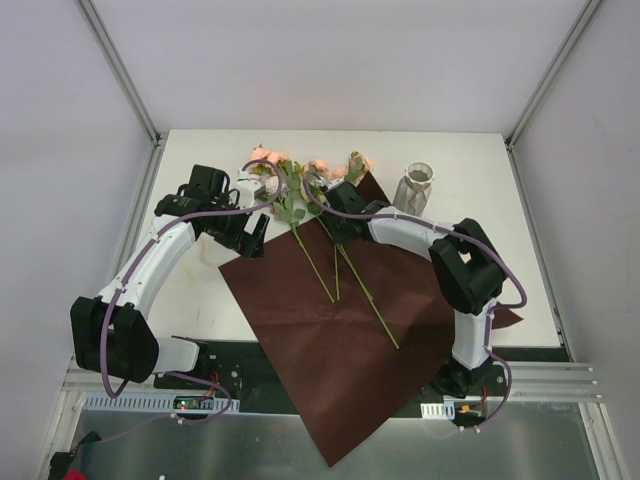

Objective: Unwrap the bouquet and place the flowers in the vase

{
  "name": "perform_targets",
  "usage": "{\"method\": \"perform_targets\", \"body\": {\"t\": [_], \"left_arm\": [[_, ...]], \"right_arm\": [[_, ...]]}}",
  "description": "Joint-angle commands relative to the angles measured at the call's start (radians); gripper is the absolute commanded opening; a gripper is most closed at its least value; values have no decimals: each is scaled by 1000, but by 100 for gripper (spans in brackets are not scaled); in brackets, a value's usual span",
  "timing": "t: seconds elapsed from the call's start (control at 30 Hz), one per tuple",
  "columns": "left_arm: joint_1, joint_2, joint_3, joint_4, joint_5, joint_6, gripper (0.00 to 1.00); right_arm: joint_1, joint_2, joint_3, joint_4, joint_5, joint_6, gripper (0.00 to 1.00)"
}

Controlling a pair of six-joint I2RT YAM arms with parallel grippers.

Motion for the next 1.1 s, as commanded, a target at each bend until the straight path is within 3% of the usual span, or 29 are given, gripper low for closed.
{"method": "perform_targets", "body": {"t": [0.0, 0.3, 0.43, 0.6, 0.7, 1.07], "left_arm": [[11, -6, -6, 14, 18, 5, 99], [11, -9, -4, 17, 23, -1, 99], [11, -9, 0, 17, 26, -4, 99], [11, -14, 0, 17, 26, 0, 99], [13, -14, 2, 17, 28, -3, 99], [13, -19, -1, 17, 29, -6, 99]], "right_arm": [[-1, -139, -1, 57, -20, 14, 1], [5, -334, 34, 103, -1, -1, 1], [2, -417, 83, 132, 86, -57, 1], [-18, -518, 79, 404, 233, -243, 1], [-50, -557, 56, 716, 267, -352, 1], [-212, -541, 315, 847, 137, -351, 1]]}}
